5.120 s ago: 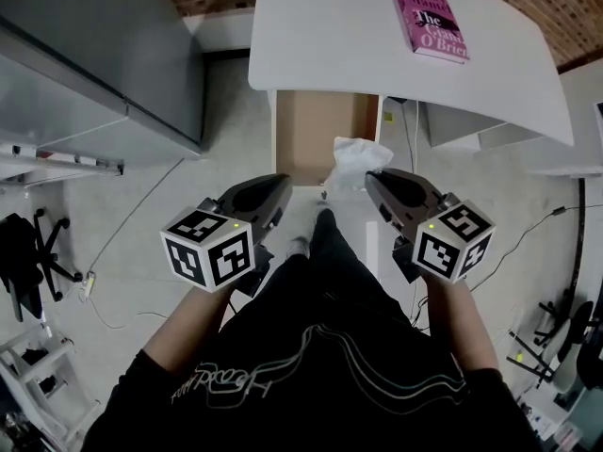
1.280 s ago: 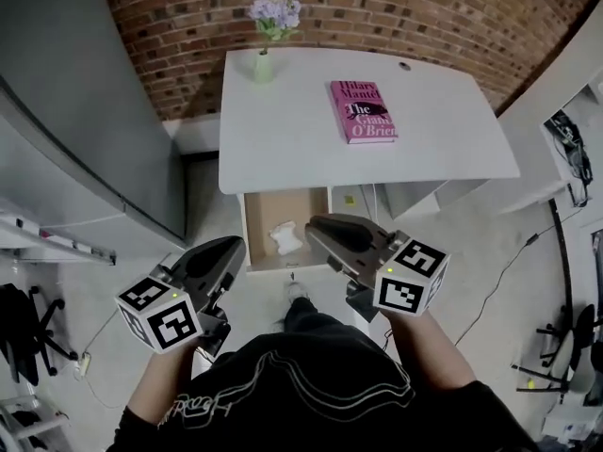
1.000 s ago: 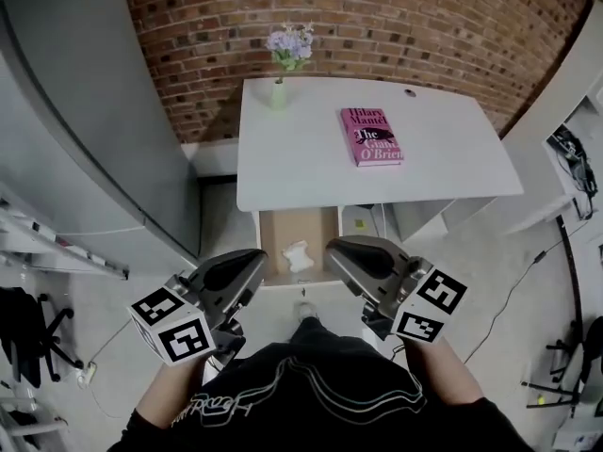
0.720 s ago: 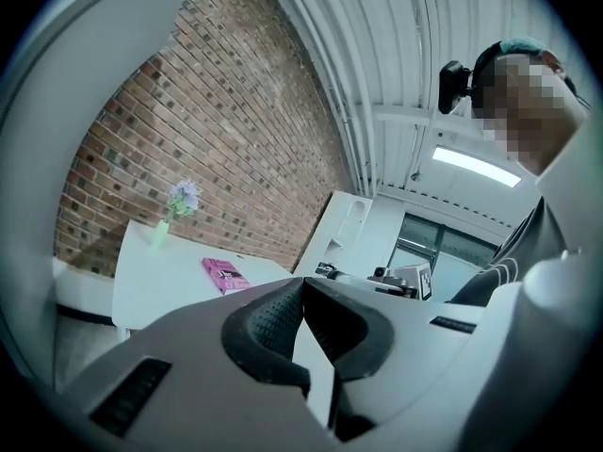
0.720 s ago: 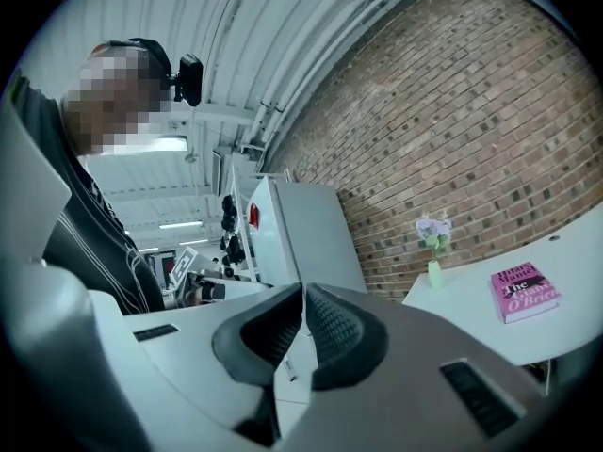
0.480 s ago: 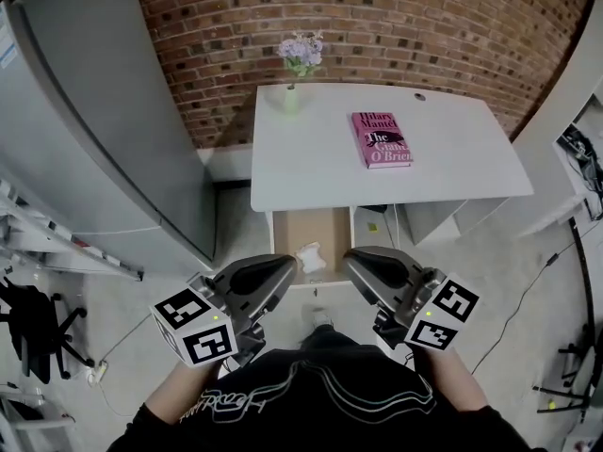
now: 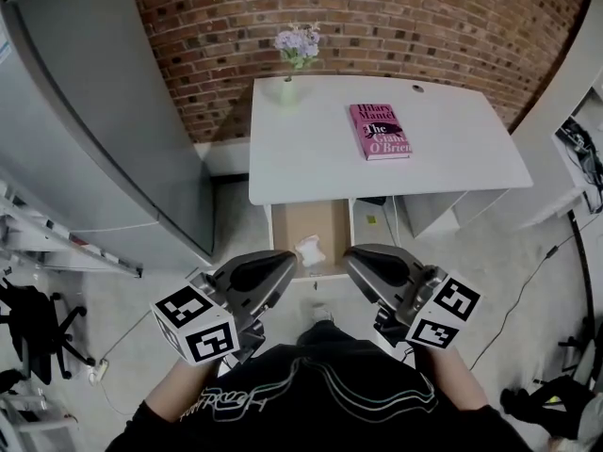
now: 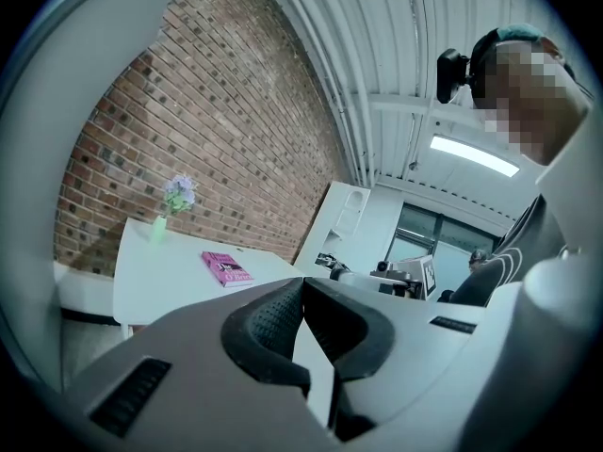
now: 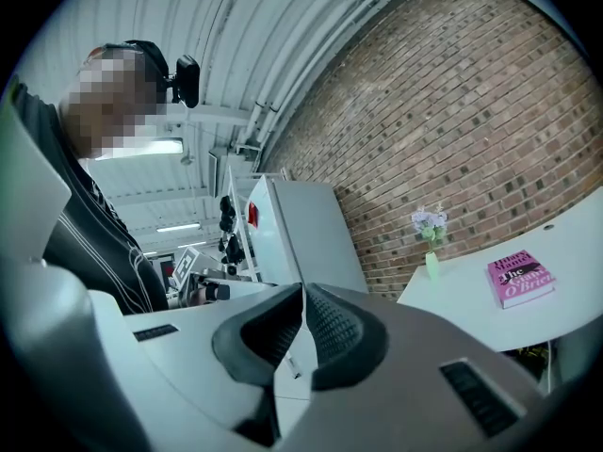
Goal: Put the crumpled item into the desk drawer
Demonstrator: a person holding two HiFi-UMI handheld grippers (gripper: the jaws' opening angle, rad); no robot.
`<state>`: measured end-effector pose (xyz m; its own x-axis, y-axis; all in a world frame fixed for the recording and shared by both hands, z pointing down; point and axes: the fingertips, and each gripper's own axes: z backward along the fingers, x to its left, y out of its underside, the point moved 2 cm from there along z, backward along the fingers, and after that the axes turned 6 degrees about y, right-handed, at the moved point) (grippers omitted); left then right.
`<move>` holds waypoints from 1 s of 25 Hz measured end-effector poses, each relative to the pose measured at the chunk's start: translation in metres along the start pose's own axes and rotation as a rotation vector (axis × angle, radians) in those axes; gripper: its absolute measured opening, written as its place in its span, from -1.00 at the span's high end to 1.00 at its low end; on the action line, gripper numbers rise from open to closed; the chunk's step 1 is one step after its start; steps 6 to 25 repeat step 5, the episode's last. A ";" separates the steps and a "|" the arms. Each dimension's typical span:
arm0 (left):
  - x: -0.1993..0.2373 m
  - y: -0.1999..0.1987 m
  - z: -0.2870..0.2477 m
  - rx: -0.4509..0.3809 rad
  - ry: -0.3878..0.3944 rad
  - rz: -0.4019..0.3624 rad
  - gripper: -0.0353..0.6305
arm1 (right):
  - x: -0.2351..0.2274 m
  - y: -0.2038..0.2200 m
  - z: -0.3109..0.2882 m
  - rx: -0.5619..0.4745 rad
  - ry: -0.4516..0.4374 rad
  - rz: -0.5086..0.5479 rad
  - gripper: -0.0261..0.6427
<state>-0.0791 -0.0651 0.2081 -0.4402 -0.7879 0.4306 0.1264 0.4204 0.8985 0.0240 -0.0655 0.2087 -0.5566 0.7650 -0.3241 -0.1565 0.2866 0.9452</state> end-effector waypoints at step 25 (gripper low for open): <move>0.006 0.000 0.001 0.003 -0.008 0.004 0.83 | 0.000 0.004 -0.003 0.009 0.002 -0.002 0.78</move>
